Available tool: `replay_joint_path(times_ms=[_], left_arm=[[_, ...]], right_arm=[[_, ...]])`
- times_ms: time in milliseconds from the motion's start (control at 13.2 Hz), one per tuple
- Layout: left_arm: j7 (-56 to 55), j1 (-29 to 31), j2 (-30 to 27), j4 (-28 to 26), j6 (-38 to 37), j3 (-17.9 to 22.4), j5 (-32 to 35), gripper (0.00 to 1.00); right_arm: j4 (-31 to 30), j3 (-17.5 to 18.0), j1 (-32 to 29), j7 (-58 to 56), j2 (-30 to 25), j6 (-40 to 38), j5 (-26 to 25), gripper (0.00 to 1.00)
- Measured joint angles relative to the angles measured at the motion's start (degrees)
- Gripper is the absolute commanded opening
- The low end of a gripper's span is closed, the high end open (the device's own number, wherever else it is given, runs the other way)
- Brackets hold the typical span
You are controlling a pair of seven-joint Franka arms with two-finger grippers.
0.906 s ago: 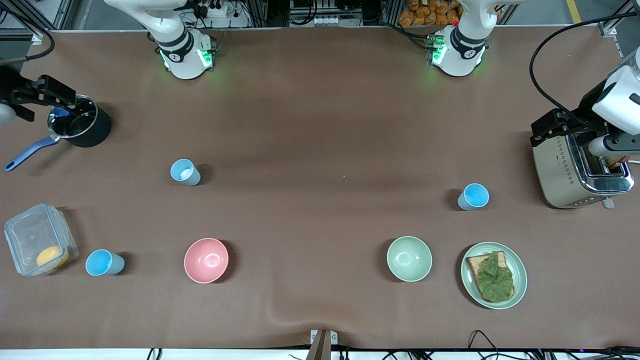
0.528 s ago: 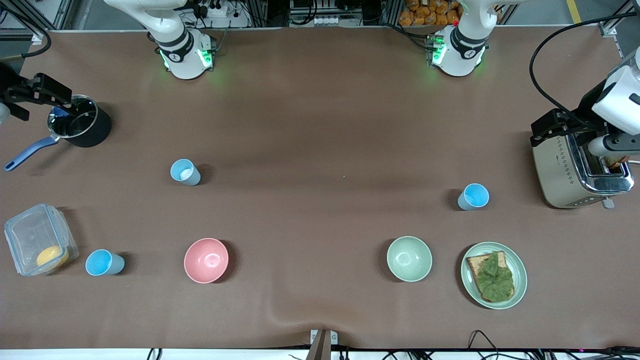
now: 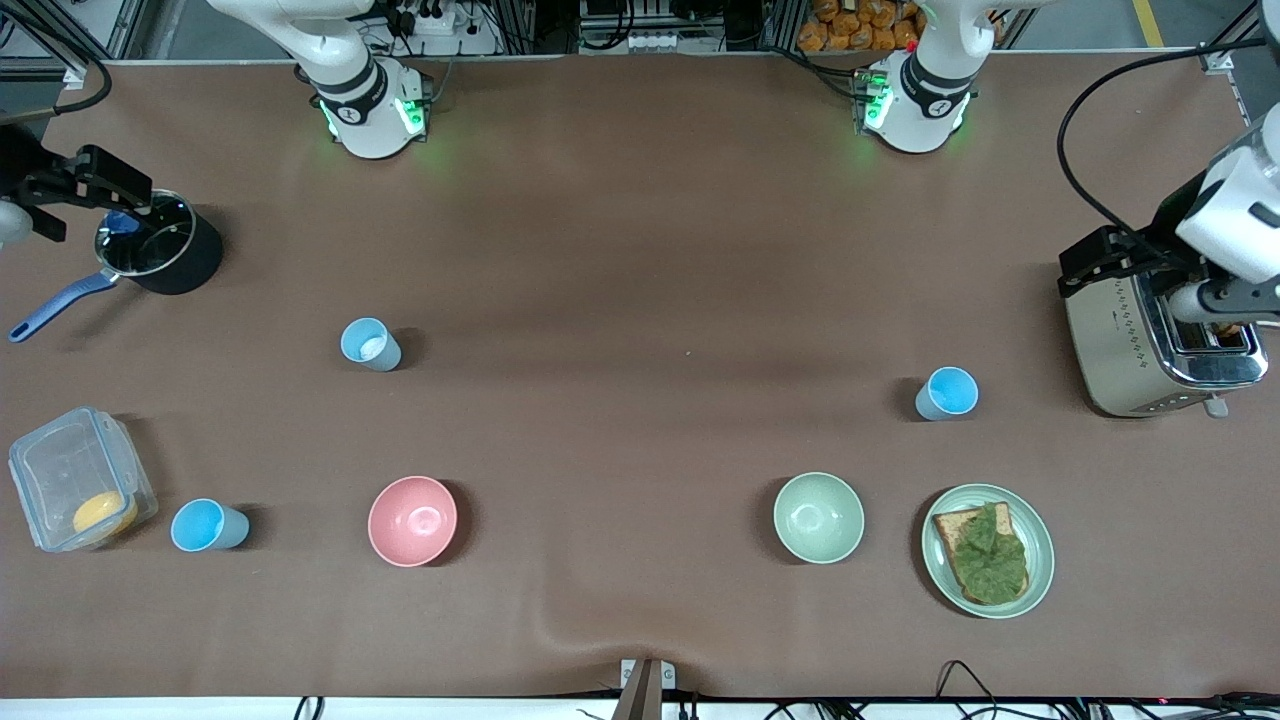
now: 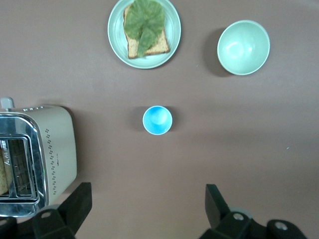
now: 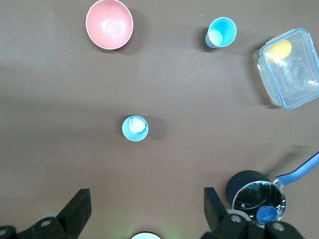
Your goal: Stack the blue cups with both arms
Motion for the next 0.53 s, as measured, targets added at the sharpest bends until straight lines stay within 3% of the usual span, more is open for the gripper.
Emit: replay_joint_path(times_ms=[528], left_arm=[[0.0,0.5,2.0,-6.2,4.2,0.0,0.0,1.0]], right_arm=[[0.0,0.1,0.0,0.0,0.0,-0.1,0.0,1.0]])
